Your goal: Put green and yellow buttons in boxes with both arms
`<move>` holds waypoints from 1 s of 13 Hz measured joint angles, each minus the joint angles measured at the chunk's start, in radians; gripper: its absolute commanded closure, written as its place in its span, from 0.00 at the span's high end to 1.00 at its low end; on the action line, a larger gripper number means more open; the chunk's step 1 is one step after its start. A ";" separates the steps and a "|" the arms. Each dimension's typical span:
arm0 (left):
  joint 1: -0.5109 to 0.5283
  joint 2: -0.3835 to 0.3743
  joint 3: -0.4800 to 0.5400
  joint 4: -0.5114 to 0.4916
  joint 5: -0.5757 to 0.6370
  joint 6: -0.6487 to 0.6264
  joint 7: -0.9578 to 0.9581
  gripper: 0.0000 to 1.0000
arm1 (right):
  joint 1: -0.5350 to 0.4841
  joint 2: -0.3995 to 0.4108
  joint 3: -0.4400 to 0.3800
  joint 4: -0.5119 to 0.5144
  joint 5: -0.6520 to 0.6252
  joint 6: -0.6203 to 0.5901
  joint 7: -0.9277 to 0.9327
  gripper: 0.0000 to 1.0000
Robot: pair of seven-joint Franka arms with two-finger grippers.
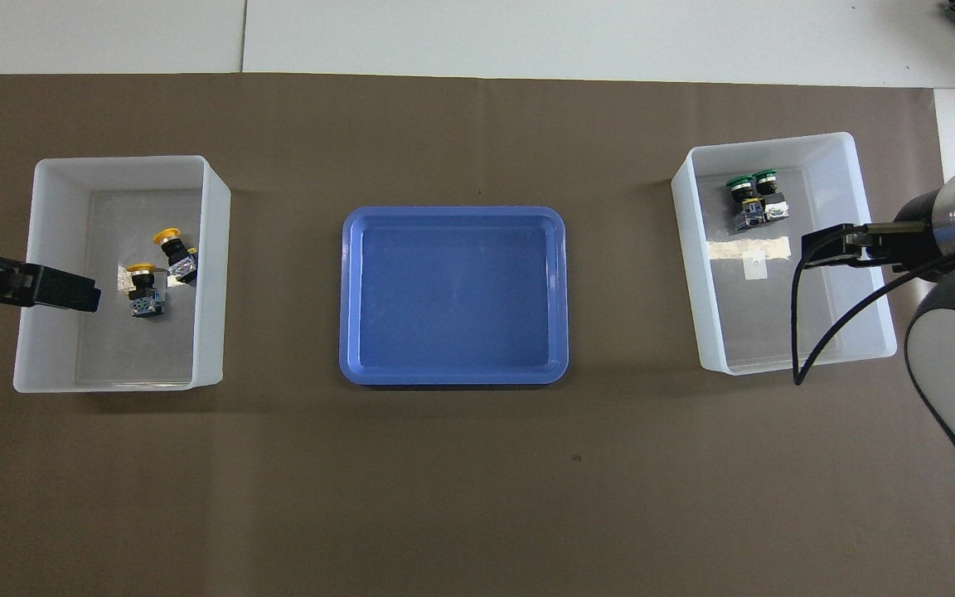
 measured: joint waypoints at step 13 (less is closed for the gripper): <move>0.000 -0.001 0.000 0.000 0.000 -0.002 0.000 1.00 | 0.001 0.000 0.004 0.000 0.032 -0.008 0.043 1.00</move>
